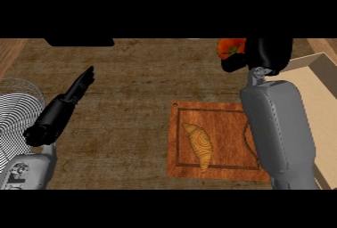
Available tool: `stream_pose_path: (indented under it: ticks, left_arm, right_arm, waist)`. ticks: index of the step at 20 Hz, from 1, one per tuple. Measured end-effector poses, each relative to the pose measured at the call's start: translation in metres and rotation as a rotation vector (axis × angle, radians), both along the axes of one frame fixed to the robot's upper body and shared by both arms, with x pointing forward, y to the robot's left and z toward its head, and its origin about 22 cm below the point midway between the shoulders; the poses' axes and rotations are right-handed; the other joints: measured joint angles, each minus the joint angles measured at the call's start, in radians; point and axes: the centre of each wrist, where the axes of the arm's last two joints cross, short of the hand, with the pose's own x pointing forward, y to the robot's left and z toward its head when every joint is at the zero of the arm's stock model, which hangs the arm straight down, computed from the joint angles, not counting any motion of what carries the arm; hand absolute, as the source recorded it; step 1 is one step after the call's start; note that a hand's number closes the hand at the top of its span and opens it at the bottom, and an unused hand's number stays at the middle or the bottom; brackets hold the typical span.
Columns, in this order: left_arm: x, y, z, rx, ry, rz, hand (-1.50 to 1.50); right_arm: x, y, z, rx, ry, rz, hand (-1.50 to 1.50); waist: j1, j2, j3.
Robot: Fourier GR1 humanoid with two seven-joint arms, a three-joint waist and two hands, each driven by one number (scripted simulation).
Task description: Pick the tomato from the cutting board and place it in the cardboard box
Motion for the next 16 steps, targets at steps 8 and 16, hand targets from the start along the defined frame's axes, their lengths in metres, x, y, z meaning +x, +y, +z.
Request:
stream_pose_path:
  ticks: [8,16]
  left_arm:
    - [0.0,0.0,0.005,-0.007,0.001,0.001,0.0]
    - [-0.002,-0.002,0.008,-0.007,0.0,-0.003,0.0]
  right_arm:
    - [0.004,-0.078,0.032,0.094,-0.083,-0.233,1.5]
    - [0.0,-0.167,0.028,0.057,0.082,-0.331,1.5]
  waist:
    - [0.0,0.001,0.001]
    - [-0.001,0.002,0.0]
